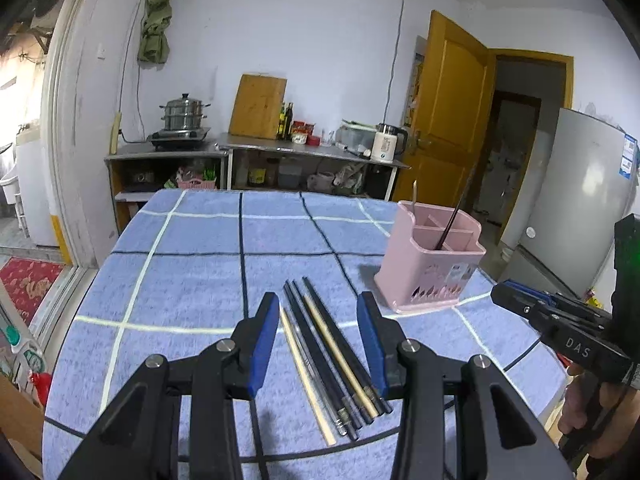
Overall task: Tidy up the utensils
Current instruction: 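Move both open tools back to the remaining chopsticks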
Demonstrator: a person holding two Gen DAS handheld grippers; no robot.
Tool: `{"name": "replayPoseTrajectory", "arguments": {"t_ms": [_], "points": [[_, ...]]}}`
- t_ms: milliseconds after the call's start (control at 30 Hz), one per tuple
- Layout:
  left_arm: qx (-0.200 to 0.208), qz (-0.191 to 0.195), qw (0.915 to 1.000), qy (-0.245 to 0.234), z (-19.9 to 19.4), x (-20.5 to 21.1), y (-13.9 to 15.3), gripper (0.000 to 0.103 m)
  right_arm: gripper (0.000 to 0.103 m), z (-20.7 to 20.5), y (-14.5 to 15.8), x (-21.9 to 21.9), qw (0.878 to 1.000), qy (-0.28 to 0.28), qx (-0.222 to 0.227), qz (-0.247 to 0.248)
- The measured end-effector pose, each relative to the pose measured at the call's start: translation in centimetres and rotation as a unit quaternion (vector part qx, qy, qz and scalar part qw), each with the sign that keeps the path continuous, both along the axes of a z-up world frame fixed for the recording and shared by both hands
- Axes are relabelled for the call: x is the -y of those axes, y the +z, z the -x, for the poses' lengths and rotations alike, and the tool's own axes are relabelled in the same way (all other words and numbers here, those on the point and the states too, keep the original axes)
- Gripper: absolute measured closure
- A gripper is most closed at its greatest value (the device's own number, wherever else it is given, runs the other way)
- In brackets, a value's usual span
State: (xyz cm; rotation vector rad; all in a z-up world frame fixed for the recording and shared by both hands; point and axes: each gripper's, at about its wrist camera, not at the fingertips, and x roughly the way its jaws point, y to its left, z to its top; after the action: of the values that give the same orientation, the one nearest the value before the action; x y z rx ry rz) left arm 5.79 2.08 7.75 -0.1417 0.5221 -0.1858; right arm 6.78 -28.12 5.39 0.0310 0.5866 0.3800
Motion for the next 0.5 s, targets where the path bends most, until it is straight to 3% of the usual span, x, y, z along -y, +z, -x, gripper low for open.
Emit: {"name": "replayPoseTrajectory", "arguments": {"t_ms": [267, 500], "points": [[-0.048, 0.012, 0.9988, -0.001, -1.2, -0.7, -3.3, 0.061, 0.082, -0.6, -1.6, -1.4, 1.0, 0.017, -0.019, 0.005], [-0.109, 0.019, 0.9939, 0.004, -4.5, -0.9, -7.2, 0.061, 0.082, -2.4, -4.0, -3.2, 0.998, 0.042, -0.049, 0.018]]}}
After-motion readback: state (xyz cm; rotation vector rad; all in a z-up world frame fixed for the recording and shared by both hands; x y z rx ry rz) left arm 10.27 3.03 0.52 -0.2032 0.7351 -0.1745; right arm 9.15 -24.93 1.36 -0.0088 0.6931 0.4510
